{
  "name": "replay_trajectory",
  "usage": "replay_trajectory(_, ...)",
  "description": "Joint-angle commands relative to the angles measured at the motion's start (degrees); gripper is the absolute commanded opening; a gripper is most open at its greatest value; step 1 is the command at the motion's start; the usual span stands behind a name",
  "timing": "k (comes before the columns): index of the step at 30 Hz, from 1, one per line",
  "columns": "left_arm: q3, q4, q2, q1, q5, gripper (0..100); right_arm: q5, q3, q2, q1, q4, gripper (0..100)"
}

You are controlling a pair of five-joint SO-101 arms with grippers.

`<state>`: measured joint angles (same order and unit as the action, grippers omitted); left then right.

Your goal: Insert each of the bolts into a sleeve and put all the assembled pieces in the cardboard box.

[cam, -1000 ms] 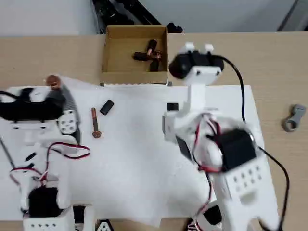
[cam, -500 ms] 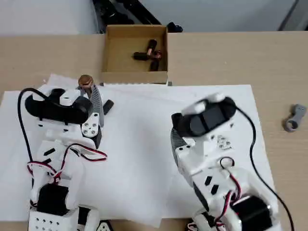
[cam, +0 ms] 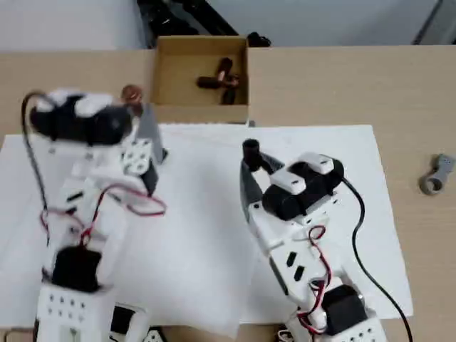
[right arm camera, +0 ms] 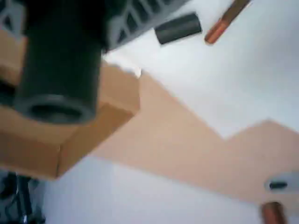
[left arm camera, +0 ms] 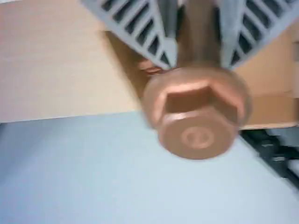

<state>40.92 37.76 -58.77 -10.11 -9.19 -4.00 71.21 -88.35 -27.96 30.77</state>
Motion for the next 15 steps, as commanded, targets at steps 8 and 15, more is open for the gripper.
replay_trajectory(8, -25.8, 7.1, 16.1, -13.2, -0.5, 1, 0.4, 0.8, -1.4, 0.1, -8.2, 0.2)
replay_trajectory(15, -29.1, 7.0, 20.1, -17.8, -0.4, 1, 0.4, 0.8, -1.4, 0.1, -11.6, 0.2)
